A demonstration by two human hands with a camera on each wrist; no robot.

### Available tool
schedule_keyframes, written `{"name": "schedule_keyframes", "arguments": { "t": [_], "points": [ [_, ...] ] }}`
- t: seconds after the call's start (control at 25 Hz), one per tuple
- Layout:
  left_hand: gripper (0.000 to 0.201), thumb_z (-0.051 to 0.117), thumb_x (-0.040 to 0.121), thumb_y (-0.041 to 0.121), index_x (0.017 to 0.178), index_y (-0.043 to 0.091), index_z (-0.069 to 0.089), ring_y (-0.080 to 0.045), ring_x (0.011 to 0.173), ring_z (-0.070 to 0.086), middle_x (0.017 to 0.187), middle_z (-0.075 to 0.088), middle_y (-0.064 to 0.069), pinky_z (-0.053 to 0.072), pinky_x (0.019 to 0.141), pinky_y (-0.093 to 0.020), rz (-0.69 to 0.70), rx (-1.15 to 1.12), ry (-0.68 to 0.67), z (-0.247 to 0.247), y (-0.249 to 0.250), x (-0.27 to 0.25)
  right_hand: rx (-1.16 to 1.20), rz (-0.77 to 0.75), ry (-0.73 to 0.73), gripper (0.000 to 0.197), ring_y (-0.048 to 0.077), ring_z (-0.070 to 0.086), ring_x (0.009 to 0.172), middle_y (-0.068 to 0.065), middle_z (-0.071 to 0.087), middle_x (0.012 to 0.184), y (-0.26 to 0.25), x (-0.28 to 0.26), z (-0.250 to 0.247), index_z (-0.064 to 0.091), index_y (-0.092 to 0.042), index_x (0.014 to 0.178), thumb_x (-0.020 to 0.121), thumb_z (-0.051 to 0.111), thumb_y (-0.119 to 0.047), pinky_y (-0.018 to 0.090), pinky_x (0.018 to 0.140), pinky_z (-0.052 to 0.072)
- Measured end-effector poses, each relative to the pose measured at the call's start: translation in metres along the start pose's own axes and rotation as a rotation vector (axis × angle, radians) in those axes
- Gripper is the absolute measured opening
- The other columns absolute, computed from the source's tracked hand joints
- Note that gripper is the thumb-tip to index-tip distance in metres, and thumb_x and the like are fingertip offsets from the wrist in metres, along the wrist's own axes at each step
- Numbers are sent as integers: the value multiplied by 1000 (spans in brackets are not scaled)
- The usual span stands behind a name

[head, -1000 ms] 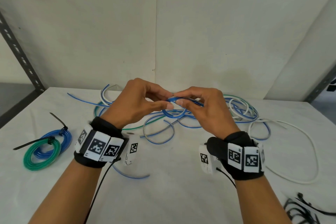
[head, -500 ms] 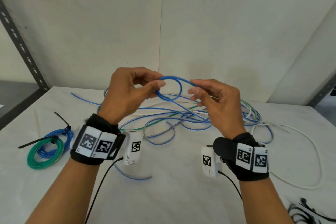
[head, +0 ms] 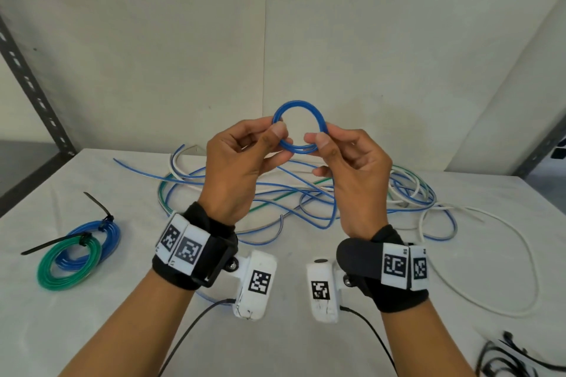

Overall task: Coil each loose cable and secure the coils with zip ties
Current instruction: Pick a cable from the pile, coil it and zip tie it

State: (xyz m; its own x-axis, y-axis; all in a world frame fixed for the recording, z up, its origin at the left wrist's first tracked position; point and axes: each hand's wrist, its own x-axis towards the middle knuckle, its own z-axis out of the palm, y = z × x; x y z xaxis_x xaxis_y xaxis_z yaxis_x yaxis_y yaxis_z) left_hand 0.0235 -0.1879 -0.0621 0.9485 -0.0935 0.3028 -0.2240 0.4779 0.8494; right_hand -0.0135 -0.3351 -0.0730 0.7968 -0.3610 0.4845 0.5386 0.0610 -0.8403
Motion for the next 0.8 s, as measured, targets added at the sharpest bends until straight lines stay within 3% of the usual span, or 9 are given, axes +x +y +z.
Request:
{"name": "schedule_keyframes", "arguments": {
  "t": [0.12, 0.24, 0.36, 0.44, 0.6, 0.8],
  "points": [
    [25, 72, 82, 17, 103, 3, 71, -24, 86, 74, 91, 75, -15, 61, 76, -31, -46, 60, -78, -3, -1, 0, -34, -15, 9, 12, 22, 75, 90, 9, 78, 94, -3, 3, -7, 69, -6, 106, 94, 67, -8, 24, 58, 55],
    [37, 78, 81, 18, 116, 8, 72, -21, 89, 75, 101, 77, -10, 62, 79, -33, 3, 425, -188, -17, 7, 6, -338, -68, -201, 10, 17, 74, 85, -1, 78, 89, -4, 13, -27, 76, -18, 99, 91, 73, -14, 29, 65, 55],
    [31, 84, 78, 24, 107, 18, 78, -13, 83, 75, 93, 79, 4, 61, 77, -25, 16, 806, -358, -26, 13, 7, -598, -126, -445, 10, 4, 69, 82, -14, 74, 85, -4, 13, -36, 78, -21, 95, 89, 75, -13, 15, 72, 47],
    [17, 84, 79, 19, 96, 19, 81, -16, 77, 75, 82, 78, 2, 60, 72, -22, -17, 845, -420, -26, 11, 4, -644, -154, -482, 11, 0, 67, 82, -17, 73, 87, -4, 10, -33, 79, -19, 97, 90, 74, -12, 8, 71, 43],
    [9, 83, 80, 16, 89, 18, 80, -15, 73, 75, 74, 77, 0, 61, 69, -24, 70, 839, -369, -26, 12, 5, -618, -147, -446, 13, 0, 69, 82, -18, 74, 90, -5, 12, -34, 79, -20, 100, 91, 73, -14, 7, 68, 42],
    [13, 81, 81, 11, 93, 6, 78, -21, 75, 75, 80, 76, -14, 62, 68, -28, 133, 628, -180, -37, 23, 14, -496, -164, -198, 11, 9, 65, 61, -10, 74, 81, -10, 21, -46, 76, -21, 97, 92, 71, -13, 17, 61, 47]
  ]
}}
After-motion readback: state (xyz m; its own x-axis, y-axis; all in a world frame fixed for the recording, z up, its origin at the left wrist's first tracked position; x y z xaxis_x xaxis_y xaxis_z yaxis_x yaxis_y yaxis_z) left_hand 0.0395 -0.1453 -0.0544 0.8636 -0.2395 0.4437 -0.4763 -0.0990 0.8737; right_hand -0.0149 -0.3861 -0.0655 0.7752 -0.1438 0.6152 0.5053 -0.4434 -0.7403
